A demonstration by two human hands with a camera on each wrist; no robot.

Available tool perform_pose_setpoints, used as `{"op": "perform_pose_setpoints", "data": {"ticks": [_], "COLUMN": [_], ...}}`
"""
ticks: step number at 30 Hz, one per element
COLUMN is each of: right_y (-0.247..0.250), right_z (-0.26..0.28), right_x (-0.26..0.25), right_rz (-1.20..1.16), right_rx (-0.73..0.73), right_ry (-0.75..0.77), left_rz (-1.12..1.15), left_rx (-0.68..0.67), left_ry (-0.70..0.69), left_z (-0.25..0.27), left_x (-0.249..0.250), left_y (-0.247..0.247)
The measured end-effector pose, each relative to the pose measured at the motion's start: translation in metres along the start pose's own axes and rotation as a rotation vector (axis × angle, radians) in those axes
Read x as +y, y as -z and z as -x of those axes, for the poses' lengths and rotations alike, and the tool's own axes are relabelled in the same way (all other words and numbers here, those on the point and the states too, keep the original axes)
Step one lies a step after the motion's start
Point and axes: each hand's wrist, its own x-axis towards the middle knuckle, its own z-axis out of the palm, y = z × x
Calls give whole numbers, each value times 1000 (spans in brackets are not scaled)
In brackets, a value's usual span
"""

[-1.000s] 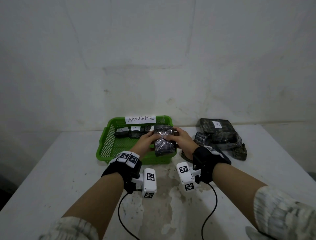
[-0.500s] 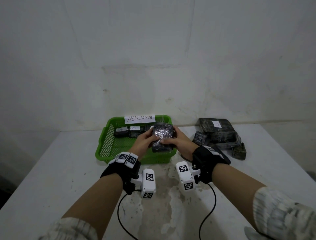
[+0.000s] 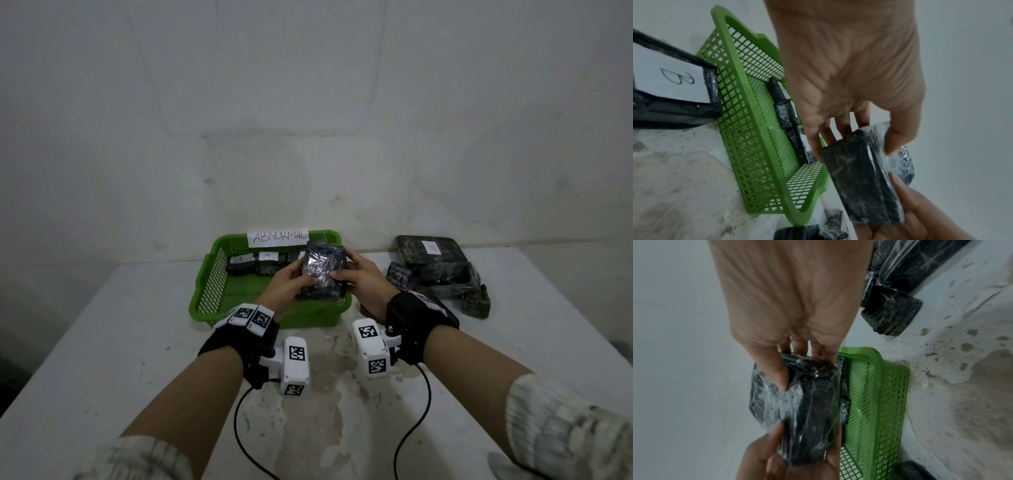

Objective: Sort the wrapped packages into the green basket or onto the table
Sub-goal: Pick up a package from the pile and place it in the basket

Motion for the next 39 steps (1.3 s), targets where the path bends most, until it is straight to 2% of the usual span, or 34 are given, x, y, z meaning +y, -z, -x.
{"op": "perform_pose_setpoints", "data": {"ticks": [5,11,16,19,23,25,29,34,39], "right_y": [5,7,2,-3,-10,-12,-14,-19,-21], "right_z": [1,2,4,5,8,10,17,20,19], "right_x": [-1,-1,0,-2,-3,-4,-12,-15,-11], "right_rz": [-15,-45,80,116,170,163,211,169,208], "right_rx": [-91,-86,-115,-78,-42,6,49,27,82], "right_ry": [-35,-32,-26,-15,60,56,56,-2,40], "left_rz": [1,61,21,-4,-79,-78,32,82,69], "left_rx": [-2,-47,-38,-5,130,128,69,50,31], "left_ry": [-12,36,17,23,-106,-126,-33,106,116], "left_z": [3,5,6,5,-1,-2,5,5,5], "left_x": [-1,-2,-1,-4,-7,-4,9,9,7], "left_y": [-2,1,0,0,0,2,-4,-12,-15]}}
